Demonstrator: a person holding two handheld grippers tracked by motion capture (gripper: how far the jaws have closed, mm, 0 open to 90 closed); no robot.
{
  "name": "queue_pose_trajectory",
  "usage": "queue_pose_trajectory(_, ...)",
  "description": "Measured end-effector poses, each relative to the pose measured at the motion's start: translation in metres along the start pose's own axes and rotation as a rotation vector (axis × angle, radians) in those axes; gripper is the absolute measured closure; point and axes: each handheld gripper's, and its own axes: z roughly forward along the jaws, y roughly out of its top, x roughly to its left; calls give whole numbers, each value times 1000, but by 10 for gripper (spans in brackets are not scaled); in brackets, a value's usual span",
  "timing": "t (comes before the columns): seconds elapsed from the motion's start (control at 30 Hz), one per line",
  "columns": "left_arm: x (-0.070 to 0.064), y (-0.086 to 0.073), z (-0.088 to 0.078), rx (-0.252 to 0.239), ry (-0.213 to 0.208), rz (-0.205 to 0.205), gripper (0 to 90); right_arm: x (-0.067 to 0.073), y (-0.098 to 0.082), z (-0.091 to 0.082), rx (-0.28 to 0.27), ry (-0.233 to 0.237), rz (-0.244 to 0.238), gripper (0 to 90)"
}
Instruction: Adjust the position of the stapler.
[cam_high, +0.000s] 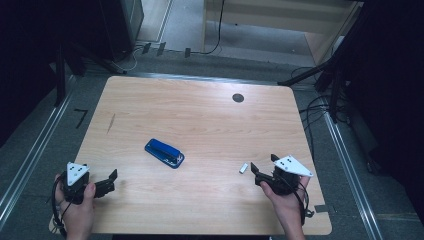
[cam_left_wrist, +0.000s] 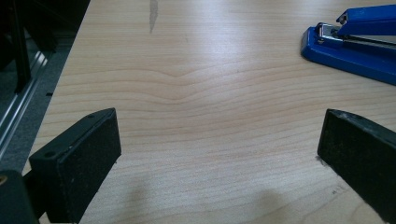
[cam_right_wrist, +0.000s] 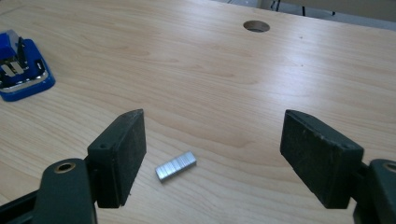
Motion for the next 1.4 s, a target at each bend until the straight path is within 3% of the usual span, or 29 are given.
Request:
queue_pose_trajectory(0.6, 0, 0, 1, 9, 0, -1, 0, 33, 16, 32, 38, 54, -45, 278)
queue_pose_trajectory(1.4, 0, 1, 1, 14, -5, 2, 0, 99, 32, 81, 54, 218, -121, 338)
